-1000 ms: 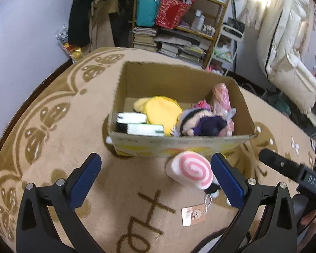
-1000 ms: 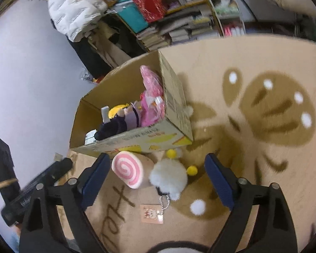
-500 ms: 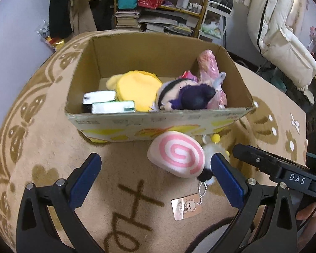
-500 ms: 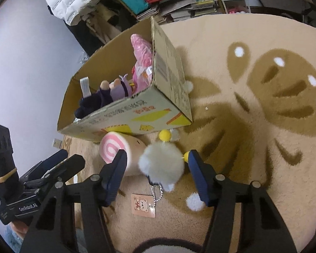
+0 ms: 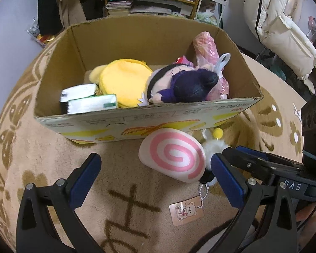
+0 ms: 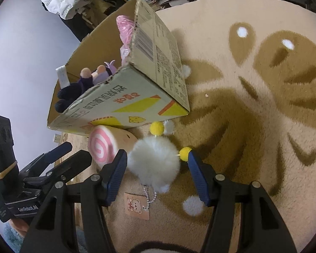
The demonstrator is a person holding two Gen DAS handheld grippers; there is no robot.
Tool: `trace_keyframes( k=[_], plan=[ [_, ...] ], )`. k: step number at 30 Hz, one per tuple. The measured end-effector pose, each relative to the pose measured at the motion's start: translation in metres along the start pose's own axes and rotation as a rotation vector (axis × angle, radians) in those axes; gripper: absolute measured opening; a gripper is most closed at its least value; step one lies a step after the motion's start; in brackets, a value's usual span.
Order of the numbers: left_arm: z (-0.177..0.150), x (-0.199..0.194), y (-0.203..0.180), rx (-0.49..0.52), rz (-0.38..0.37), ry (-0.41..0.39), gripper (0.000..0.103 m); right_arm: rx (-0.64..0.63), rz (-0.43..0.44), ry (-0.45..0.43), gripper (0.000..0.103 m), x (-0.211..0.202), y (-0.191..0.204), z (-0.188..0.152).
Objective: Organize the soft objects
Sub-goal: 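Lower the right gripper onto the white fluffy pompom plush and close on it, then grasp the pink swirl cushion with the left gripper while the right holds the pompom plush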
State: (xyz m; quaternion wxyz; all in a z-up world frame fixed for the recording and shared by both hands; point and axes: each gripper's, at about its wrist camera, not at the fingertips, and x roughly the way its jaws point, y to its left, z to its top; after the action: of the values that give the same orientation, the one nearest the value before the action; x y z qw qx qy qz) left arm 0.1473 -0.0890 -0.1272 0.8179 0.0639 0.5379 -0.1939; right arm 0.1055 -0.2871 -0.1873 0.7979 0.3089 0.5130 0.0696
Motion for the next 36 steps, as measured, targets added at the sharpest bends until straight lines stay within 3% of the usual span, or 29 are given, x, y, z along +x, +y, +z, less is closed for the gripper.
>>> trace_keyframes(
  k=[3, 23, 36],
  plan=[
    [0.002, 0.007, -0.001, 0.005, -0.006, 0.013, 0.103, 0.001, 0.007, 0.006, 0.051, 0.005, -0.001, 0.002],
    [0.000, 0.040, -0.012, 0.019, -0.011, 0.088, 0.103, 0.084, 0.057, 0.046, 0.051, 0.014, -0.041, 0.009],
    [0.000, 0.061, 0.003, -0.062, -0.011, 0.141, 0.103, 0.091, 0.066, 0.048, 0.051, 0.014, -0.048, 0.007]
  ],
)
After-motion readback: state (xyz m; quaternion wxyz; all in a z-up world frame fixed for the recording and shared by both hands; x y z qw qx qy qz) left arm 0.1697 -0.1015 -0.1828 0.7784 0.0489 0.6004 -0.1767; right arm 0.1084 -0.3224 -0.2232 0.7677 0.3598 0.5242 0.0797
